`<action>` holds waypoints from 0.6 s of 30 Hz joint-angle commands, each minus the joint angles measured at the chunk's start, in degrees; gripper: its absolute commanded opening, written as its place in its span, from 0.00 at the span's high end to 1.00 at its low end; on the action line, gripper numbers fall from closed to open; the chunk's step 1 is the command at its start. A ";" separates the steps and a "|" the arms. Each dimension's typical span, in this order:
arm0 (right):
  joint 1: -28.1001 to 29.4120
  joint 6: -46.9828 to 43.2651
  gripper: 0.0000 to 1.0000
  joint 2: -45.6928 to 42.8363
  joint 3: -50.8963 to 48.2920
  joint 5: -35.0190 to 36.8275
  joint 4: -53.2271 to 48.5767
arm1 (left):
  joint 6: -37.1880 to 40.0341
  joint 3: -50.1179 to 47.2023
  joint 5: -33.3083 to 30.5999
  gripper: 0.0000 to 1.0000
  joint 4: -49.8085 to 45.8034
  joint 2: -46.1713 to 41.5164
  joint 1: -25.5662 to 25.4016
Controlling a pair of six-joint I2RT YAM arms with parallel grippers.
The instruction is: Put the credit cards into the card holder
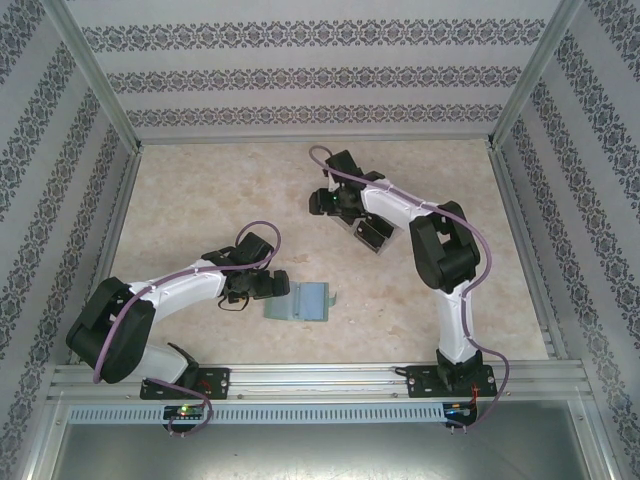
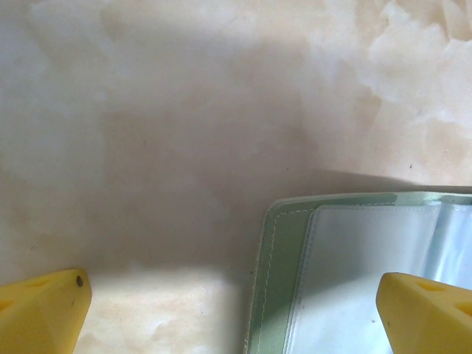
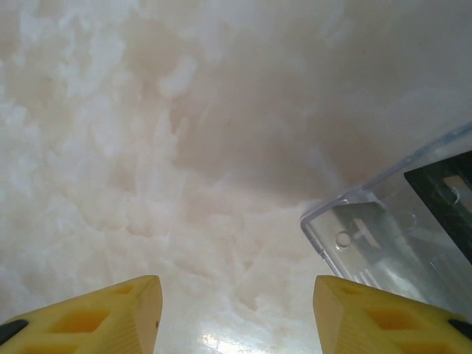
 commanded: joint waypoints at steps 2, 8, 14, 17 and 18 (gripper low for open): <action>1.53 -3.72 0.43 -5.22 0.92 -6.66 -2.87 | -0.88 -0.14 0.56 0.00 0.10 0.27 -0.68; 0.11 -5.39 0.42 -16.56 -8.37 -4.45 -6.36 | -0.71 -0.12 0.53 0.00 0.10 0.13 -0.63; -3.98 -9.56 0.46 -22.68 -17.03 2.99 -11.47 | -0.73 -0.47 0.88 0.00 0.36 -0.13 -0.69; -5.03 -12.31 0.49 -23.69 -18.87 5.28 -13.87 | -0.64 -0.47 0.91 0.00 0.55 -0.08 -0.62; -5.13 -13.03 0.50 -23.67 -19.02 6.17 -14.98 | -0.66 -0.47 0.93 0.00 0.62 0.02 -0.63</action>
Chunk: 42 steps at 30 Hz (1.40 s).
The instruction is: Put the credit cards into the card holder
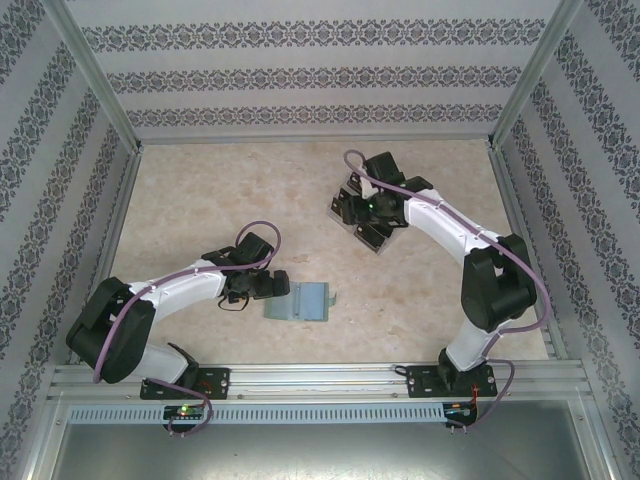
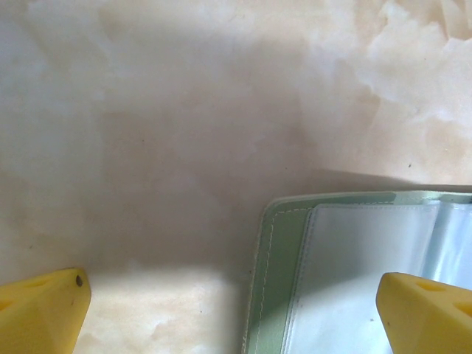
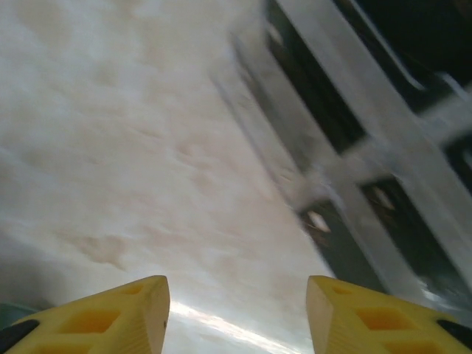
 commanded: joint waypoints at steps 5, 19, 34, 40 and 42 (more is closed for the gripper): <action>-0.06 -6.30 0.53 0.26 -1.88 8.70 -7.51 | -0.80 -0.69 1.05 0.00 1.13 0.61 -0.65; 1.96 -10.80 0.61 7.28 2.55 17.41 -8.99 | -0.99 -0.95 1.39 0.00 1.86 0.92 -0.68; 1.96 -13.77 0.61 10.16 6.92 18.97 -10.43 | -1.00 -1.08 1.59 0.00 2.09 1.18 -0.65; 2.04 -14.41 0.62 11.93 7.83 17.85 -10.63 | -1.19 -1.00 1.58 0.00 2.12 1.19 -0.66; 2.18 -14.56 0.62 12.40 7.82 17.91 -10.71 | -1.20 -0.99 1.66 0.00 2.03 1.18 -0.65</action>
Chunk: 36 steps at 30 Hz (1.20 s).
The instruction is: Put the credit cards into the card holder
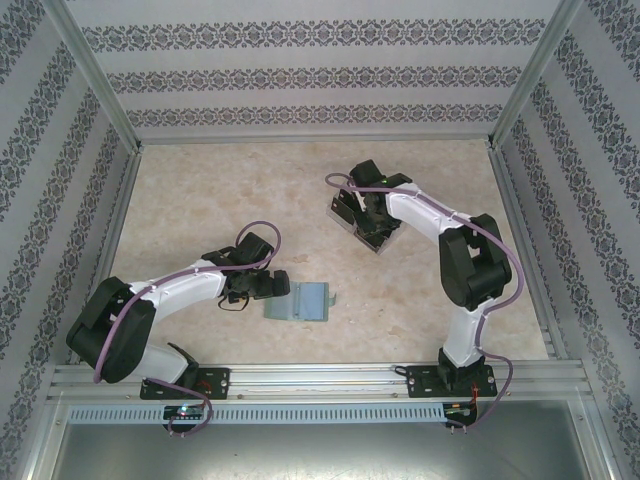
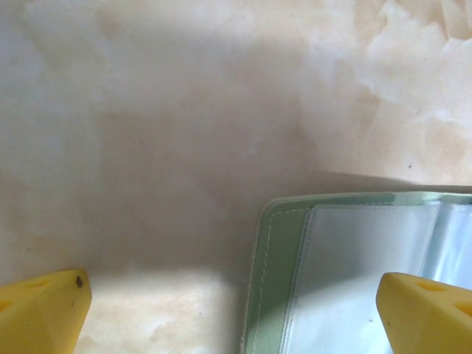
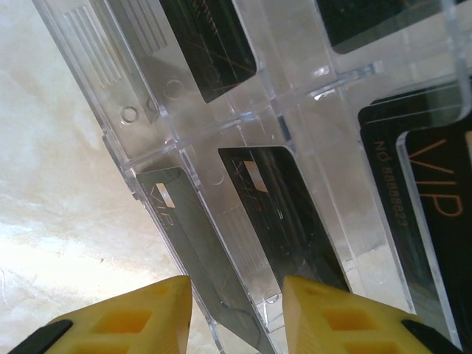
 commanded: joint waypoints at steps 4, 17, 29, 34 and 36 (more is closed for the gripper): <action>0.67 -1.24 0.63 2.11 0.83 0.81 -1.63 | -1.30 -1.12 1.49 0.00 1.82 1.03 -0.66; 1.81 -1.98 0.67 2.51 0.58 1.38 -2.39 | -1.34 -1.11 1.48 0.00 1.99 0.95 -0.68; 1.64 -2.72 0.88 1.34 1.13 0.49 -3.65 | -1.44 -1.30 1.40 0.00 2.15 0.94 -0.65; 1.67 -2.75 0.94 0.86 0.95 -0.32 -3.97 | -1.47 -1.38 1.39 0.00 2.08 0.92 -0.62; 1.64 -2.51 0.93 0.38 0.67 -1.19 -3.85 | -1.43 -1.30 1.39 0.00 2.12 0.88 -0.62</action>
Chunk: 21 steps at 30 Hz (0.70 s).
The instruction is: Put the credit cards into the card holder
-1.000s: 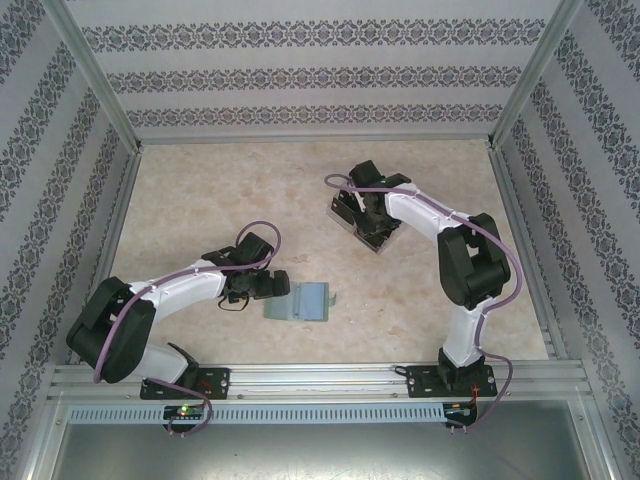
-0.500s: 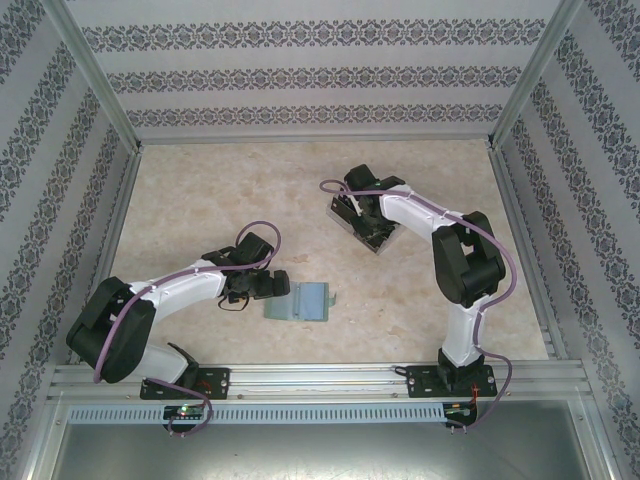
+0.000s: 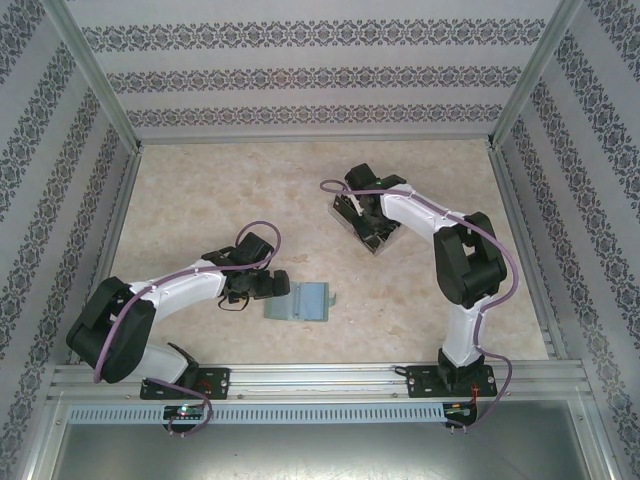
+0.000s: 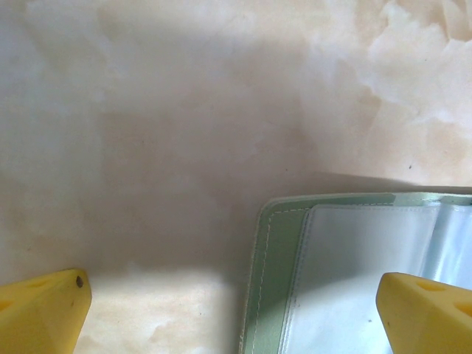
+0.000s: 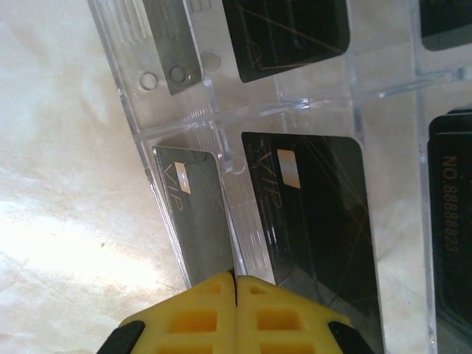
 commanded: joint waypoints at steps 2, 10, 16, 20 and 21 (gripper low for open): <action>0.25 0.42 0.86 -1.23 0.14 -2.43 -2.02 | -0.99 -1.26 1.41 0.00 2.13 0.94 -0.62; 0.32 0.43 0.79 -0.37 0.33 -3.42 -2.28 | -1.02 -1.09 1.42 0.00 2.06 1.03 -0.63; 0.24 0.45 0.93 -0.43 0.40 -3.65 -2.31 | -0.93 -1.28 1.24 0.00 1.95 0.92 -0.62; 0.24 0.56 1.00 -0.37 0.58 -4.46 -2.49 | -1.00 -1.25 1.35 0.00 2.04 0.94 -0.66; 0.24 0.53 1.00 -0.35 0.58 -4.48 -2.51 | -1.03 -1.28 1.25 0.00 2.04 0.91 -0.66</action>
